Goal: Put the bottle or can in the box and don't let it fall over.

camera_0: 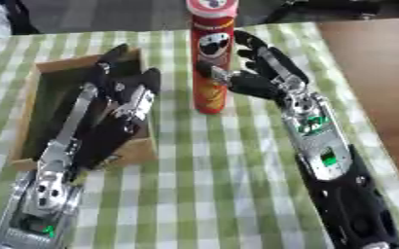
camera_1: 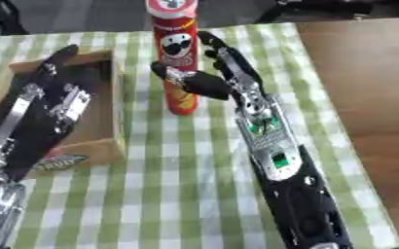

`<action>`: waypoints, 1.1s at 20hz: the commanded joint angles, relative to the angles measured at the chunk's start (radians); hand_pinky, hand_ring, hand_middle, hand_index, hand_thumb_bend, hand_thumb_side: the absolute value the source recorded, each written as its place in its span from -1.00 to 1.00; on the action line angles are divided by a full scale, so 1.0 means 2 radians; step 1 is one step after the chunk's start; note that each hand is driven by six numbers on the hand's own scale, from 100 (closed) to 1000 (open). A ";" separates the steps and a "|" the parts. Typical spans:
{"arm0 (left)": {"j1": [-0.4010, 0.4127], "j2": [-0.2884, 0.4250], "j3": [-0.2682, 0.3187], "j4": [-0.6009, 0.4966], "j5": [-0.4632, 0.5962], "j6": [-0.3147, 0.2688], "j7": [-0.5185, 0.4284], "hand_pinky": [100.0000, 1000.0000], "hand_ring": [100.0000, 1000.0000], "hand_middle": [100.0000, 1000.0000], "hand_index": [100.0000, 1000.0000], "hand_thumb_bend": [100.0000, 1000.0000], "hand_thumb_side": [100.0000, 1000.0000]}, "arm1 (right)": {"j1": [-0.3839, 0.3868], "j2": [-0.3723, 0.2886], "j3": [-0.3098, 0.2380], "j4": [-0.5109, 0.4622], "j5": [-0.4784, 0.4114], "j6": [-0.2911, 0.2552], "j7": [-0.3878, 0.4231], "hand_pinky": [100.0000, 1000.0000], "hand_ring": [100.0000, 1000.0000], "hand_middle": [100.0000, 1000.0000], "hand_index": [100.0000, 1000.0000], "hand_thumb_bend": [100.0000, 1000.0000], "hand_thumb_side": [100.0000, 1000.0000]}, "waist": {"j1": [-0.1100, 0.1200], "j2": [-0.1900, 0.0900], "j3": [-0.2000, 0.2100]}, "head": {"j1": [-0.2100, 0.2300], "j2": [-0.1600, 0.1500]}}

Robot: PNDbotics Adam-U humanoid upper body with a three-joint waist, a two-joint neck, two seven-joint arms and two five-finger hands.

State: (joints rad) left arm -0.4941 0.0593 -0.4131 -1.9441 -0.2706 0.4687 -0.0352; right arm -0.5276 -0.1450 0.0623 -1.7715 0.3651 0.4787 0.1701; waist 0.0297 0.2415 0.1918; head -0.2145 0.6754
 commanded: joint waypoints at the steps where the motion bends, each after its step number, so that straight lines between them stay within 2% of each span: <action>1: -0.009 -0.004 0.005 -0.003 0.005 -0.001 -0.001 0.74 0.61 -0.74 1.00 -0.59 0.35 | -0.008 -0.004 -0.003 -0.004 0.002 0.002 0.000 1.00 1.00 1.00 1.00 0.12 -0.12 | 0.000 -0.004 -0.001 | 0.001 -0.008; 7: -0.011 -0.006 0.006 0.000 0.008 -0.002 -0.003 0.73 0.61 -0.76 1.00 -0.61 0.36 | -0.008 -0.004 -0.004 -0.007 -0.006 0.002 -0.002 1.00 1.00 1.00 1.00 0.04 -0.14 | 0.002 0.000 -0.002 | 0.002 -0.014; 22: -0.011 -0.009 0.007 0.000 -0.009 -0.007 -0.003 0.74 0.60 -0.76 1.00 -0.65 0.38 | 0.007 -0.005 -0.009 -0.017 -0.052 -0.027 -0.014 1.00 1.00 1.00 1.00 -0.08 -0.14 | 0.006 0.010 0.002 | 0.001 -0.021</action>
State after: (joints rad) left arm -0.5026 0.0462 -0.4075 -1.9347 -0.2834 0.4580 -0.0410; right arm -0.5033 -0.1450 0.0496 -1.7791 0.2709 0.4314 0.1418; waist 0.0410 0.2764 0.1929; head -0.2127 0.6476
